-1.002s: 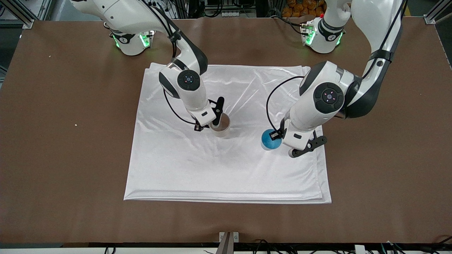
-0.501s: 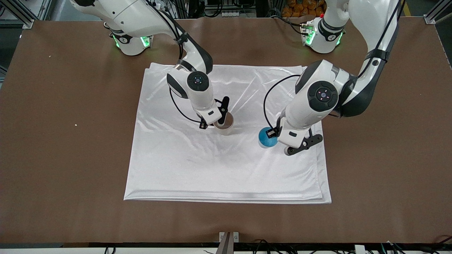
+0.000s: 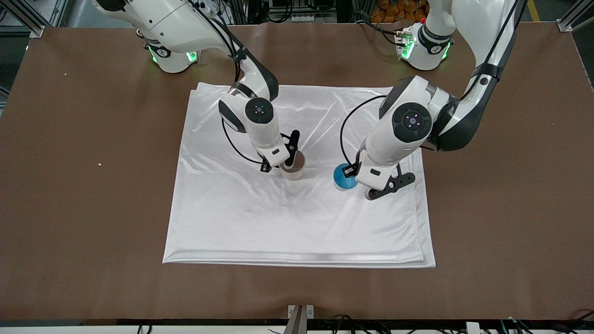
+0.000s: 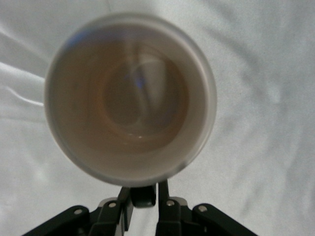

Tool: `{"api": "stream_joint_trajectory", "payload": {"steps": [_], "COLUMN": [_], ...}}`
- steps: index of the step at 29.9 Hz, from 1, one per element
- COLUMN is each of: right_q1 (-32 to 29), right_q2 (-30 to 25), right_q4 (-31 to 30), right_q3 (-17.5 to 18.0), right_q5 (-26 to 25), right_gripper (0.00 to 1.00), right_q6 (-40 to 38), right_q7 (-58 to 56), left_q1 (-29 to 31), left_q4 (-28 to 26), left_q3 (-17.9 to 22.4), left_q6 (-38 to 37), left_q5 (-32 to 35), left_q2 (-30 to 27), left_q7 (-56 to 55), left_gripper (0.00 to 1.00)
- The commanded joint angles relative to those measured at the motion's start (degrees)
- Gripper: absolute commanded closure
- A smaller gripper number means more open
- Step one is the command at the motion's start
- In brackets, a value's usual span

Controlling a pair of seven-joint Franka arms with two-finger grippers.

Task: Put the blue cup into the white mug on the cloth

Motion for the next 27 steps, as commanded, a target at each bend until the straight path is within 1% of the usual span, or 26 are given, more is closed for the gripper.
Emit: {"api": "stream_joint_trajectory", "payload": {"steps": [1, 7, 8, 12, 14, 19, 27], "right_q1": [-0.44, -0.88, -1.23, -2.99, -4.04, -6.15, -8.88], "right_q2": [0.8, -0.08, -0.51, -2.71, -4.11, -8.94, -17.91], "right_q4": [1.36, 1.36, 1.36, 1.27, 0.83, -1.1, -1.28], "right_q3": [0.18, 0.18, 0.18, 0.27, 0.27, 0.44, 0.62], "right_q5": [-2.4, -2.58, -2.58, -2.49, -2.4, -2.31, -1.7], "right_gripper": [0.59, 0.41, 0.37, 0.09, 0.01, 0.0, 0.0], "right_q6": [-0.11, -0.63, -0.63, -0.9, -0.98, -2.56, -11.08], "right_q7": [1.24, 1.33, 1.33, 0.89, 0.98, 0.36, 0.62], "left_q1": [-1.79, -2.76, -2.93, -3.29, -3.9, -5.04, -8.03], "left_q4": [-0.33, -0.33, -0.33, -0.41, -0.41, -0.41, -0.24], "left_q3": [0.31, 0.31, 0.31, 0.31, 0.31, 0.31, 0.83], "left_q6": [-0.63, -0.63, -0.63, -0.63, -0.54, -0.63, -0.54], "left_q5": [-0.12, -0.03, -0.12, -0.03, -0.12, -0.03, 0.5], "left_q2": [-0.8, -0.62, -0.62, -0.54, -0.54, -0.27, 0.78], "left_q7": [-2.2, -2.91, -3.0, -3.09, -3.17, -4.14, -6.42], "left_gripper": [1.0, 1.0, 1.0, 1.0, 1.0, 1.0, 1.0]}}
